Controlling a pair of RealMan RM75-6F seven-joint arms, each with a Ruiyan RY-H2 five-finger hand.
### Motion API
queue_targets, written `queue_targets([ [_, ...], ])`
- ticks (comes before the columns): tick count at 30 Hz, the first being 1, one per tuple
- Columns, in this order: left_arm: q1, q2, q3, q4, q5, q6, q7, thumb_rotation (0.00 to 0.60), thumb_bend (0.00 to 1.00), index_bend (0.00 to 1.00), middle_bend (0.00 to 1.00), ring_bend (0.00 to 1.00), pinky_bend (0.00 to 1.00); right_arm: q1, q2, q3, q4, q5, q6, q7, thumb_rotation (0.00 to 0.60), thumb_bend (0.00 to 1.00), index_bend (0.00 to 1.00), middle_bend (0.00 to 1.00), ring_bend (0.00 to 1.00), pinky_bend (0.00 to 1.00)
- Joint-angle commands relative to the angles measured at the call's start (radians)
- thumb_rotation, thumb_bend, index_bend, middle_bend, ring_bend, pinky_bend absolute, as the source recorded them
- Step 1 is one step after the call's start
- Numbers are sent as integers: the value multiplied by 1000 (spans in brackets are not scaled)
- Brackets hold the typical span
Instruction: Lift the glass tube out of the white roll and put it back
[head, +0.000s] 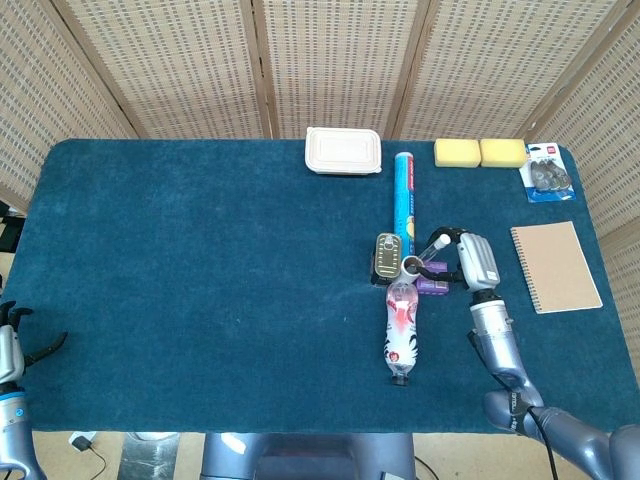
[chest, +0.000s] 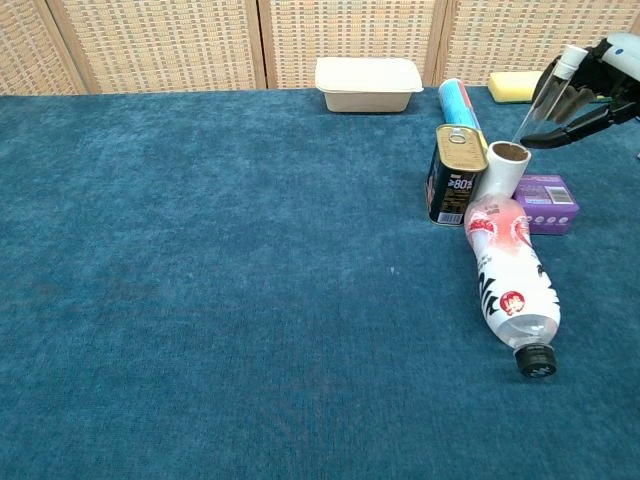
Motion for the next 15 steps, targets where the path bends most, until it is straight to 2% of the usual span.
queue_targets([
  [1,0,0,0,0,0,0,0,322,29,316,176,79,188,0,1,2,-4,1,4,-7,600,119,541,557,475,406],
  [15,0,0,0,0,0,-1,0,323,30,317,176,79,188,0,9,6,-29,4,16,-40,600,144,574,644,570,486],
])
